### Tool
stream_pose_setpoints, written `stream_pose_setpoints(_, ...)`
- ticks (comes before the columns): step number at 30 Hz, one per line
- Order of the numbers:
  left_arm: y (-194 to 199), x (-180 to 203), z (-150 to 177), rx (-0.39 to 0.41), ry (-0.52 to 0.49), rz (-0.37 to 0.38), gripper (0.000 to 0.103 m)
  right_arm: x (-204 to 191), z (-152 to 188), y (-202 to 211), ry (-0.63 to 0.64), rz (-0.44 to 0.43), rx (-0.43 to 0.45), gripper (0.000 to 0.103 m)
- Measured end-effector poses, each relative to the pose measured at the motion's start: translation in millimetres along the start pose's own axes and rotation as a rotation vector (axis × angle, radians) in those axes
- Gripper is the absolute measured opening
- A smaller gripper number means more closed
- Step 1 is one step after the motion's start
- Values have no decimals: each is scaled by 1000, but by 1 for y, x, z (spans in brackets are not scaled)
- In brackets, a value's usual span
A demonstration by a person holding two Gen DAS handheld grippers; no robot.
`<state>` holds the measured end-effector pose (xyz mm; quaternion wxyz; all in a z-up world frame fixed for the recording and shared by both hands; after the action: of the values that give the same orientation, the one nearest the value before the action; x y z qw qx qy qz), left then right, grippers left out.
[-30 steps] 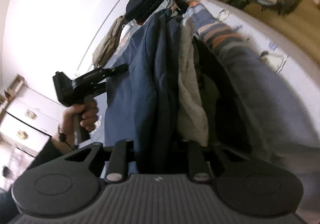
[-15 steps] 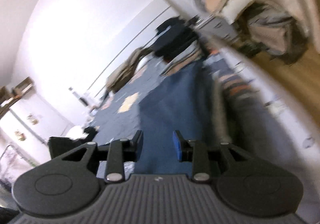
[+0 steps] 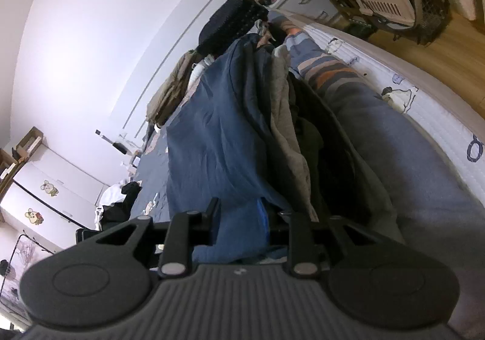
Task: Fold clothes
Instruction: 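Lower the navy shirt onto the folded-clothes stack and open both grippers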
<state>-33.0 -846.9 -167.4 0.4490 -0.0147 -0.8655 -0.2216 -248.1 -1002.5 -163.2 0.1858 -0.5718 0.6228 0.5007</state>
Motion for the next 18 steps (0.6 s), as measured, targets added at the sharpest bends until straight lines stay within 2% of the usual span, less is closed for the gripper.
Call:
stream_pose_setpoints(2,5,10,-9,-8,-31,4,70,-5,1,0,10,-4,4,25)
stream_pose_setpoints(4,4,24,-28,10,-51,53,70,-3,3,-1,7,-8,2,25)
stream_pose_setpoints(8,-13,31,-67,41,-37,87,73,-2,4,-1,7,-20,0,25)
stream_pose_setpoints(12,-33,2,-110,67,17,45,73,0,6,0,6,-32,-2,25)
stream_pose_setpoints(18,-21,-52,-173,214,115,-32,73,2,8,0,6,-50,-5,25)
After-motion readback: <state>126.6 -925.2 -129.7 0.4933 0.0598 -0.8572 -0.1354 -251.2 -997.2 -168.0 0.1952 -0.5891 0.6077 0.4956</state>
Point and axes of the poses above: each gripper's, at about its wrist camera, not at the fingertips, and y roughly against the way its jaws point, x to its right, z to its underside, the point moved 8 cm from there along -y, roughly the way its jaws point, and after that the axes turned 4 degrees about -y, right-handed, at the moved point
